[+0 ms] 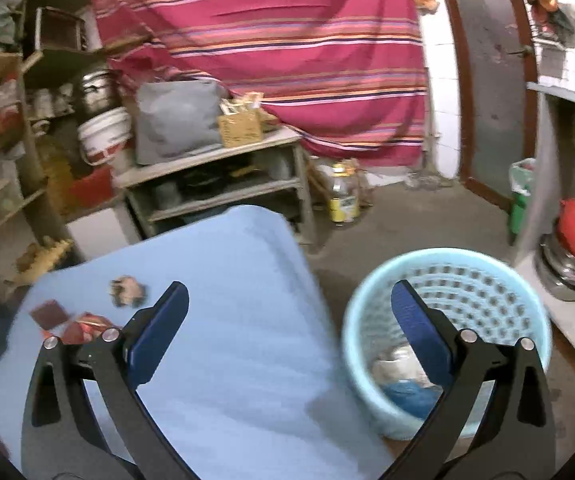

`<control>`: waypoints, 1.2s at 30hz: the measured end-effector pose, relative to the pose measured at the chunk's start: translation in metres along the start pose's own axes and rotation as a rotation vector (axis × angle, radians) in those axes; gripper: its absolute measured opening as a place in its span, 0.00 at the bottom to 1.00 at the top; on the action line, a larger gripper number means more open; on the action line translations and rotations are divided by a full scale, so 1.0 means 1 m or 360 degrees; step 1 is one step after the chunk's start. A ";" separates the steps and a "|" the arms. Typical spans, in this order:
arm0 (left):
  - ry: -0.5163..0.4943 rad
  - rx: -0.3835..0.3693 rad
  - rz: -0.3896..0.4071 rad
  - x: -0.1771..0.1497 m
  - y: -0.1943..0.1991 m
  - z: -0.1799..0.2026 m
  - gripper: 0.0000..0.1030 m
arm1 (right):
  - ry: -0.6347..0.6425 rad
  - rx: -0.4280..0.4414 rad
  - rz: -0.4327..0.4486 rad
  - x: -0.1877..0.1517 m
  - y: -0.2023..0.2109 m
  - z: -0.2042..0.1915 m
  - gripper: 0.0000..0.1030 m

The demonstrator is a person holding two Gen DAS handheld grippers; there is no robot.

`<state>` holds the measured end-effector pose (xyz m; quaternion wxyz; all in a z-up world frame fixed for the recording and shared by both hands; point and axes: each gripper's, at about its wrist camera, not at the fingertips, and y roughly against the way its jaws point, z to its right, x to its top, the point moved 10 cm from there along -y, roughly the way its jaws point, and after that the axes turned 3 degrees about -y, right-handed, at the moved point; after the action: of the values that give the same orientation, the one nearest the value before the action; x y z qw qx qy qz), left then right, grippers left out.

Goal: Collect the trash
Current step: 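Move both open tools back over the table toward the orange bag and red wrapper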

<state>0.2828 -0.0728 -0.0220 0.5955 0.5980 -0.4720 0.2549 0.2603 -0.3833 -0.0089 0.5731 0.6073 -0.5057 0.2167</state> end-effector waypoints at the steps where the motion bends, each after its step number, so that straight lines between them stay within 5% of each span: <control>1: 0.0009 -0.0001 0.0011 -0.001 -0.002 -0.005 0.96 | -0.0004 0.0024 -0.0007 0.000 -0.002 -0.007 0.96; 9: 0.0055 -0.0059 -0.0072 -0.013 -0.024 -0.025 0.96 | 0.0148 0.0000 -0.0031 -0.015 -0.030 -0.052 0.96; 12: 0.0075 -0.0021 -0.0037 -0.017 -0.028 -0.040 0.96 | 0.0191 -0.0014 -0.0032 -0.021 -0.040 -0.064 0.96; 20: 0.0134 0.0148 -0.0205 -0.045 -0.080 -0.112 0.96 | 0.0455 -0.0052 -0.0064 -0.046 -0.077 -0.118 0.96; 26: 0.0261 0.0170 -0.0331 -0.061 -0.108 -0.156 0.96 | 0.0442 0.0000 -0.0181 -0.068 -0.102 -0.152 0.96; 30: 0.0408 0.0043 -0.0373 -0.066 -0.116 -0.157 0.96 | 0.0480 0.0062 -0.0244 -0.083 -0.112 -0.176 0.96; 36: 0.0279 0.0002 -0.0397 -0.065 -0.121 -0.130 0.96 | 0.0530 0.0140 -0.0344 -0.103 -0.126 -0.201 0.96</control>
<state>0.3936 0.0489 -0.1151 0.6611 0.6278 -0.3401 0.2304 0.3917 -0.1831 -0.1060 0.6417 0.6382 -0.3258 0.2732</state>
